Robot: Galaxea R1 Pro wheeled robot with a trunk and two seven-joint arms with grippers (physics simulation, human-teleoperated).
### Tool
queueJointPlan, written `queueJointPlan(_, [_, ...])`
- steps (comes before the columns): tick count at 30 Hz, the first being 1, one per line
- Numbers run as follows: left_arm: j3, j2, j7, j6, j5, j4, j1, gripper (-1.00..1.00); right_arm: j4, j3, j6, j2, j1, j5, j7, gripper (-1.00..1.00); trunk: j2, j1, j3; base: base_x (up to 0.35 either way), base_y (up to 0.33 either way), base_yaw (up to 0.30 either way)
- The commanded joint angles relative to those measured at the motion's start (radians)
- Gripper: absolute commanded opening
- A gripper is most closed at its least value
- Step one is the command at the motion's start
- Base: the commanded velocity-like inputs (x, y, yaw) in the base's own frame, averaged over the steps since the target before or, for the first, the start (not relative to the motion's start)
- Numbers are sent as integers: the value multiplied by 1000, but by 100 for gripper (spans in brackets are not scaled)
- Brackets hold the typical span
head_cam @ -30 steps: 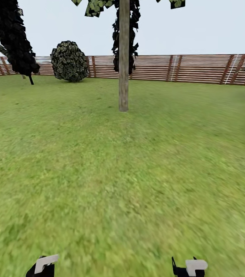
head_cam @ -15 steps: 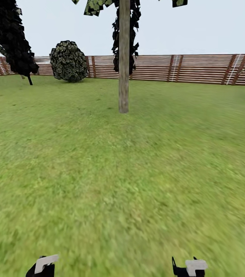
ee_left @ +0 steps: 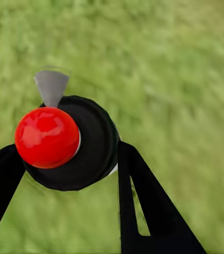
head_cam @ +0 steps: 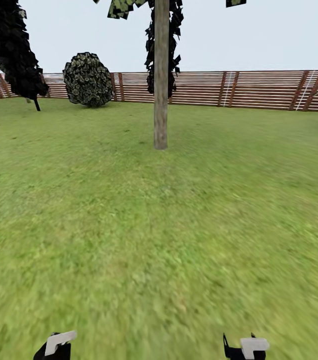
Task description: In the garden, pick up the pesticide atomizer on the floor and spray pesticide onto both trees until each tree trunk is fully covered.
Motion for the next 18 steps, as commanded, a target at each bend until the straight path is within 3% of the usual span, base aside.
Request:
queueJointPlan(1, [0, 0, 0, 0, 0, 0, 0, -100, 0, 0, 0, 0, 0, 0, 0, 100, 0, 0, 0, 339, 0, 0])
queueJointPlan(18, [0, 0, 0, 0, 0, -1, 0, -100, 0, 0, 0, 0, 0, 0, 0, 100, 0, 0, 0, 339, 0, 0])
